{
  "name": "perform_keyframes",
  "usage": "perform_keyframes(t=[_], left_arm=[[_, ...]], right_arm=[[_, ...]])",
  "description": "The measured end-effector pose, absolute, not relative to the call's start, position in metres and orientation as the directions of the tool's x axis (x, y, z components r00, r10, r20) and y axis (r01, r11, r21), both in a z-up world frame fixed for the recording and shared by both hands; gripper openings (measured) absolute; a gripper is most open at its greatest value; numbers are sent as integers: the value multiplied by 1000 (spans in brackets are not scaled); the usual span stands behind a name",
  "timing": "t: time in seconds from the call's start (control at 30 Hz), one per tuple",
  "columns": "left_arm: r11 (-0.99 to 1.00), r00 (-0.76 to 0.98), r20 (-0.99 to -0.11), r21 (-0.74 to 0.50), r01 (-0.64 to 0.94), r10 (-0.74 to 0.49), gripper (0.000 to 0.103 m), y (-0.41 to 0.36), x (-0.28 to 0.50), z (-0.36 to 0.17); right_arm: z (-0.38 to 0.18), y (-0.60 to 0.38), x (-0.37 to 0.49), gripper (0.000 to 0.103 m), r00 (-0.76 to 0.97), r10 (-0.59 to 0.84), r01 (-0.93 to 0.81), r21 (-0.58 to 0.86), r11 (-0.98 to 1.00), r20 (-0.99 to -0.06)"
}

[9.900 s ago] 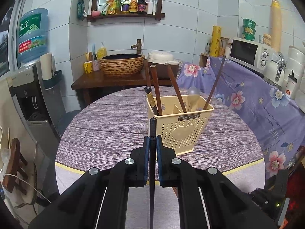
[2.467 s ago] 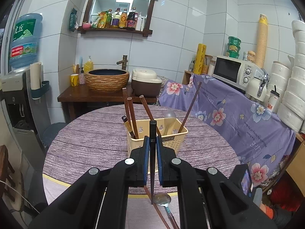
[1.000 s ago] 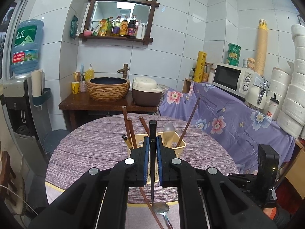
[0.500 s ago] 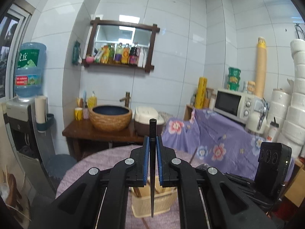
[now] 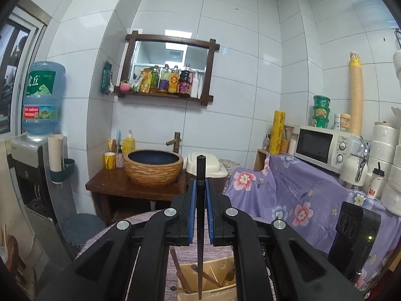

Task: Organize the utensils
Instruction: 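Lower the black chopstick into the caddy with the left tool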

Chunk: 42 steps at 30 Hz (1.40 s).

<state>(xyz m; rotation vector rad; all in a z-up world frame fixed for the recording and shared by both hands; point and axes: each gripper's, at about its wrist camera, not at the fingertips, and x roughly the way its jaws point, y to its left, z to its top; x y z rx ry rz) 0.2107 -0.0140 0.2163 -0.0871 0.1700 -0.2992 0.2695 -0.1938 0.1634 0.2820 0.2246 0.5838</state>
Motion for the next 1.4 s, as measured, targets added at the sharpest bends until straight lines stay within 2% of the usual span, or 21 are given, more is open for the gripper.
perform_keyframes(t=[0.07, 0.17, 0.57, 0.7, 1.03, 1.23, 1.4], left_arm=[[951, 945, -127, -108, 288, -301, 9, -13, 210, 212], [950, 940, -150, -118, 289, -305, 9, -14, 218, 220], [938, 946, -45, -151, 311, -321, 9, -11, 227, 302], [948, 950, -70, -126, 293, -304, 9, -19, 242, 293], [949, 909, -277, -125, 288, -313, 9, -26, 272, 213], [940, 797, -505, -97, 328, -330, 9, -31, 284, 177], [941, 766, -571, -38, 335, -296, 9, -34, 284, 162]], right_arm=[[156, -193, 271, 3, 817, 558, -497, 311, 810, -147], [156, -195, 273, 3, 815, 560, -498, 313, 809, -150], [191, -193, 264, 3, 814, 575, -535, 276, 798, -84], [189, -192, 270, 3, 814, 573, -530, 287, 798, -91], [145, -186, 274, 3, 810, 555, -490, 303, 818, -188], [119, -175, 265, 4, 812, 507, -446, 254, 859, -289], [105, -169, 264, 4, 813, 442, -383, 224, 896, -379]])
